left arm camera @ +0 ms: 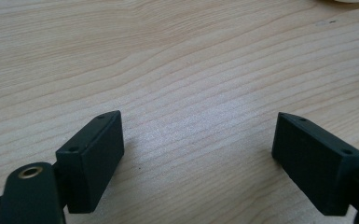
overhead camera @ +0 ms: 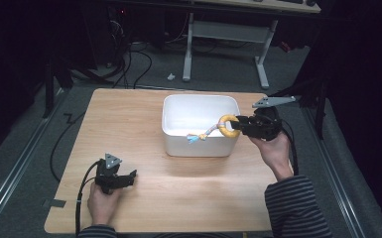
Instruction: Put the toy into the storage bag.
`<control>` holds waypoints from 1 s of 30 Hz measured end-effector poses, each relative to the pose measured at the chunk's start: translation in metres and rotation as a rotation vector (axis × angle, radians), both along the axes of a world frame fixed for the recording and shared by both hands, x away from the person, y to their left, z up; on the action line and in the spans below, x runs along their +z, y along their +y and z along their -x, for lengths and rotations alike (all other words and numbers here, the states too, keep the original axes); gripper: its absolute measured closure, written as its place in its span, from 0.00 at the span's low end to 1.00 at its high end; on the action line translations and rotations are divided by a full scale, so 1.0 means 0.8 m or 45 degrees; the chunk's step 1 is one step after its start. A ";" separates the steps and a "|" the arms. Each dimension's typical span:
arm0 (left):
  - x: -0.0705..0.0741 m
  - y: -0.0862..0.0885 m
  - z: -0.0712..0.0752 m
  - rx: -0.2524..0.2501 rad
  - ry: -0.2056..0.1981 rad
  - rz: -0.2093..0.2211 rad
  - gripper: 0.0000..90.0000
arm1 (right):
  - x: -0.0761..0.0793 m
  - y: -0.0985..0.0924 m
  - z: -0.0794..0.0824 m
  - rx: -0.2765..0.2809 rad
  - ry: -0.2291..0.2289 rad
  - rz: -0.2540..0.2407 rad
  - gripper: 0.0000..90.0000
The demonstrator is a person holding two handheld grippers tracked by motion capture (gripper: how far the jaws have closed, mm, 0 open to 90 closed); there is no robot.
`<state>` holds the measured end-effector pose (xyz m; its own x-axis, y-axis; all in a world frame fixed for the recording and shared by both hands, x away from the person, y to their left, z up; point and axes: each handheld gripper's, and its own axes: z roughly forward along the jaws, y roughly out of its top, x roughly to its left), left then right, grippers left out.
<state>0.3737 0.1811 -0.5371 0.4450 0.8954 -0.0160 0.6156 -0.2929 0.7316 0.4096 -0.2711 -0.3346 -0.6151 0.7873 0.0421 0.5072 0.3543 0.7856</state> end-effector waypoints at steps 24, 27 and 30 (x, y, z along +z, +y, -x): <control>0.000 0.000 0.000 0.008 0.000 0.002 0.19 | -0.032 0.038 -0.056 -0.048 0.077 0.079 0.75; 0.000 0.001 0.000 0.008 0.001 0.003 0.19 | -0.037 0.040 -0.059 -0.059 0.089 0.089 0.75; 0.000 0.001 0.000 0.008 0.001 0.003 0.19 | -0.039 0.041 -0.062 -0.084 0.113 0.096 0.75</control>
